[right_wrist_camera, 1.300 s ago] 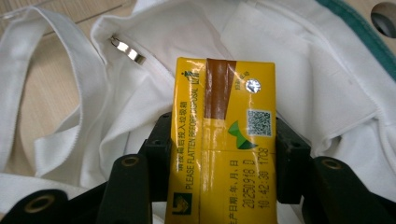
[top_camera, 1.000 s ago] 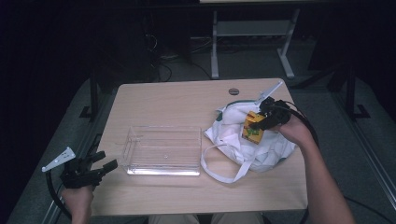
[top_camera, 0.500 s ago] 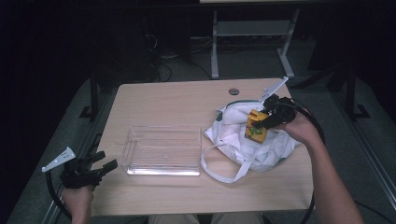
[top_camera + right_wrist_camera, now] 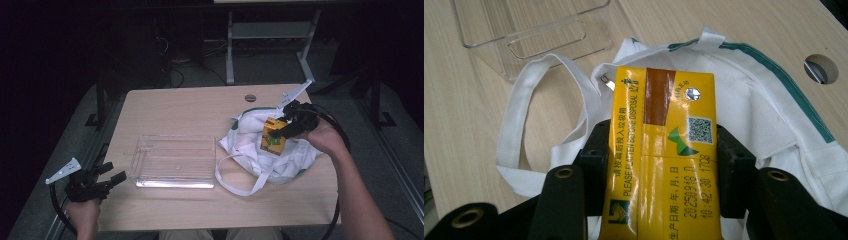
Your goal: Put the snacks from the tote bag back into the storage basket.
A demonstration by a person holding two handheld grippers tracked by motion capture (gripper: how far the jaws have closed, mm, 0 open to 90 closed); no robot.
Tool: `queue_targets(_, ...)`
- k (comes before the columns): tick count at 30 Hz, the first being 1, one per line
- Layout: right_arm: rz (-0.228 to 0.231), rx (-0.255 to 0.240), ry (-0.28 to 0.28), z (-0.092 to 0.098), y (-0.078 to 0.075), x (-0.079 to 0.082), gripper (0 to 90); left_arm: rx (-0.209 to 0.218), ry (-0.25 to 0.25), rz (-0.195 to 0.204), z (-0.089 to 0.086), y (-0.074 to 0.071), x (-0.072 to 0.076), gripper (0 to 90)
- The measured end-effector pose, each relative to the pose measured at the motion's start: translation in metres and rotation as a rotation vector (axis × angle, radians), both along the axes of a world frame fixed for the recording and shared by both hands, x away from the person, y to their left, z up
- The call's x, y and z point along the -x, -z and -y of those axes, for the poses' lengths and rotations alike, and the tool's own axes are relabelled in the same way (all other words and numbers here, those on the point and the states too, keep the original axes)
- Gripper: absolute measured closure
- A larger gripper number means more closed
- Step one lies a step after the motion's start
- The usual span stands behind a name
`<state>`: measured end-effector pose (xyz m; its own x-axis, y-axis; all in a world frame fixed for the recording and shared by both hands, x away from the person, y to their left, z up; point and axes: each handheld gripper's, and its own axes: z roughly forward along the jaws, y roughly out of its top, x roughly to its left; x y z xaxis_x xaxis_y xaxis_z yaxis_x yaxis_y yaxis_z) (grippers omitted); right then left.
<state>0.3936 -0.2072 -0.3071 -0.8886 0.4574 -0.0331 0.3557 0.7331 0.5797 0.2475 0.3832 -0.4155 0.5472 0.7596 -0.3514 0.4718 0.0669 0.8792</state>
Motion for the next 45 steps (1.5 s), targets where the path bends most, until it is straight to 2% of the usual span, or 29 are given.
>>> queue_targets(13,0.002,-0.020,-0.040,-0.011,-0.014,0.005,52.0,0.002,-0.004,0.000,0.000,0.000,0.000,12.6)
queue_targets(36,0.010,-0.016,-0.097,-0.030,-0.029,0.012,52.0,-0.010,-0.001,-0.004,0.000,0.000,0.000,12.6)
queue_targets(45,0.009,-0.040,-0.132,-0.042,-0.036,0.013,52.0,-0.009,-0.003,-0.001,-0.001,0.000,0.000,12.6)
